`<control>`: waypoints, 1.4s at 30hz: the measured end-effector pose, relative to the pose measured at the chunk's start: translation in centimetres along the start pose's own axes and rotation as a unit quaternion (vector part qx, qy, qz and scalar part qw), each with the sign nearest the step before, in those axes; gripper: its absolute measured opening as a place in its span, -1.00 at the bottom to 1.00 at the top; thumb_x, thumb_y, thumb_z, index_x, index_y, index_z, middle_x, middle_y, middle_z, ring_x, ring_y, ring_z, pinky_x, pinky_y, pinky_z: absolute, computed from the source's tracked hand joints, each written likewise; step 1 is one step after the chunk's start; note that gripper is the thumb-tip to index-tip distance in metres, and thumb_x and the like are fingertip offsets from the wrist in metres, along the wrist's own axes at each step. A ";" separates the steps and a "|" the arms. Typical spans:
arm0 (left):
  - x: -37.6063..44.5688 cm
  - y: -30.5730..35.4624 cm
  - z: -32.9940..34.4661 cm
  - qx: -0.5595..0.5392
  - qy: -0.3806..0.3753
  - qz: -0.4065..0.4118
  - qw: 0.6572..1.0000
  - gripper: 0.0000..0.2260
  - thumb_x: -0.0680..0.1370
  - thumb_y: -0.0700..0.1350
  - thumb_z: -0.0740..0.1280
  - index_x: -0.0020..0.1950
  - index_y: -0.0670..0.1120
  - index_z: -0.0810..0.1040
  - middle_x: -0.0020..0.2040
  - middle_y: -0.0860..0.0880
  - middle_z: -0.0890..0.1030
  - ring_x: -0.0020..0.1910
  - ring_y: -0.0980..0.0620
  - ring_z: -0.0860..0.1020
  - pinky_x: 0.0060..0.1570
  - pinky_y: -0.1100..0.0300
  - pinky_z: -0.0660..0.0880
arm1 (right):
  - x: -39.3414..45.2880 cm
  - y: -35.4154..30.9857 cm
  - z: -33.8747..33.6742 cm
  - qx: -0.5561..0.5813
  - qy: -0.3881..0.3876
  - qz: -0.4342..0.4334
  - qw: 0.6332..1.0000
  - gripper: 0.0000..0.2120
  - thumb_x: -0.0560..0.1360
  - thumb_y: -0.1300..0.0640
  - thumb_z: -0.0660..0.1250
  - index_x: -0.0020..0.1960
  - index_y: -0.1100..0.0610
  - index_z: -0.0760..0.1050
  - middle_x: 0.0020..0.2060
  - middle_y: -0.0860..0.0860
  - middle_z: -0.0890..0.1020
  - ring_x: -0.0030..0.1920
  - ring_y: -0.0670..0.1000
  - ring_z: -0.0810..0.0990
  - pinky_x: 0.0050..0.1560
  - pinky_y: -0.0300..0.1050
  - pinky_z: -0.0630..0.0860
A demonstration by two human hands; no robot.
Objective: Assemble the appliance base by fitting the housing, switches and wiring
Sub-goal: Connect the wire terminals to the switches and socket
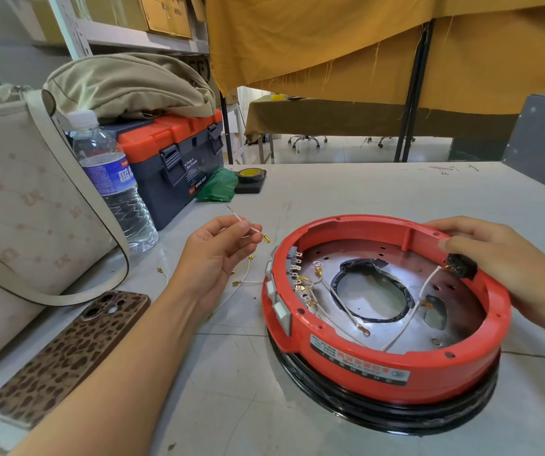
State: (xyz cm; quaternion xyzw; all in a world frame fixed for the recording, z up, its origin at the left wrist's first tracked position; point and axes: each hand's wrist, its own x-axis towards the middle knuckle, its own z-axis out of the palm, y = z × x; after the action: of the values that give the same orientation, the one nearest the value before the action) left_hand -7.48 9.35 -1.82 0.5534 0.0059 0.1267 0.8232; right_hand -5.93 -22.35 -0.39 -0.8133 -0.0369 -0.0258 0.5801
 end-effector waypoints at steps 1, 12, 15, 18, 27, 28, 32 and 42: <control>0.0 0.0 0.0 0.002 -0.004 0.000 1.000 -0.93 0.51 -0.28 0.30 -0.15 -0.14 0.54 -0.23 -0.08 0.69 -0.29 0.09 0.65 -0.28 0.33 0.56 | 0.0 0.0 0.0 0.000 0.001 0.000 1.000 -0.73 0.52 0.31 0.24 -0.02 0.01 0.63 -0.33 -0.06 0.68 -0.26 -0.02 0.57 -0.09 -0.08 0.48; 0.7 -0.2 -1.4 0.246 0.057 0.013 0.968 -0.97 0.46 -0.21 0.42 -0.13 -0.16 0.61 -0.33 -0.01 0.67 -0.40 0.17 0.56 -0.38 0.37 0.49 | 0.1 0.2 0.0 0.001 -0.004 -0.006 1.000 -0.73 0.52 0.31 0.23 -0.02 0.01 0.62 -0.39 -0.12 0.65 -0.33 -0.12 0.57 -0.15 -0.14 0.46; 1.0 -0.1 -2.7 0.418 0.097 0.023 0.903 -0.95 0.44 -0.20 0.44 -0.13 -0.16 0.64 -0.31 -0.07 0.66 -0.40 0.12 0.54 -0.29 0.28 0.52 | 0.2 0.3 -0.1 -0.004 -0.004 -0.010 1.000 -0.74 0.52 0.31 0.23 -0.01 0.02 0.62 -0.41 -0.12 0.64 -0.34 -0.14 0.57 -0.13 -0.13 0.46; 0.9 -0.2 -3.1 0.529 0.095 0.027 0.843 -0.98 0.43 -0.17 0.44 -0.17 -0.11 0.65 -0.28 -0.07 0.67 -0.30 0.07 0.58 -0.26 0.25 0.49 | 0.3 0.4 -0.1 -0.006 -0.003 -0.010 1.000 -0.73 0.51 0.31 0.23 -0.01 0.02 0.62 -0.36 -0.08 0.66 -0.23 0.00 0.58 -0.04 -0.06 0.49; 0.4 -0.1 -2.6 0.610 -0.004 0.072 0.789 -0.94 0.43 -0.07 0.43 -0.22 0.09 0.62 -0.19 0.08 0.55 -0.22 0.12 0.45 -0.27 0.27 0.33 | 0.5 0.6 -0.1 -0.004 -0.002 -0.009 1.000 -0.73 0.51 0.30 0.24 -0.01 0.01 0.63 -0.35 -0.09 0.66 -0.23 -0.02 0.57 -0.05 -0.07 0.49; 0.3 -0.1 -2.4 0.606 -0.038 0.069 0.791 -0.90 0.43 -0.06 0.43 -0.26 0.14 0.61 -0.17 0.08 0.53 -0.22 0.15 0.45 -0.27 0.28 0.33 | 0.5 0.6 -0.2 -0.003 -0.002 -0.008 1.000 -0.73 0.51 0.30 0.24 -0.01 0.01 0.63 -0.34 -0.09 0.67 -0.23 -0.01 0.58 -0.04 -0.07 0.50; 0.1 -0.4 -2.0 0.637 -0.126 0.045 0.759 -0.78 0.45 -0.07 0.43 -0.32 0.19 0.50 -0.08 0.02 0.52 -0.20 0.16 0.47 -0.23 0.36 0.35 | 0.5 0.6 -0.2 -0.002 -0.003 -0.007 1.000 -0.73 0.52 0.30 0.24 0.01 0.01 0.63 -0.32 -0.07 0.68 -0.20 0.03 0.59 0.00 -0.02 0.50; 0.2 -0.6 -2.0 0.652 -0.101 0.073 0.748 -0.88 0.53 -0.15 0.32 -0.19 0.02 0.52 -0.17 0.01 0.59 -0.13 0.03 0.49 -0.12 0.19 0.38 | 0.4 0.5 -0.1 -0.004 0.000 -0.011 1.000 -0.73 0.51 0.31 0.24 0.00 0.02 0.62 -0.36 -0.09 0.67 -0.23 -0.01 0.58 -0.05 -0.08 0.49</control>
State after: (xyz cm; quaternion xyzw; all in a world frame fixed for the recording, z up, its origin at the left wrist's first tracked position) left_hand -7.48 11.04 -3.11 0.9640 -0.0361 0.0950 0.2458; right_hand -5.44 -22.65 -0.82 -0.8150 -0.0457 -0.0322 0.5767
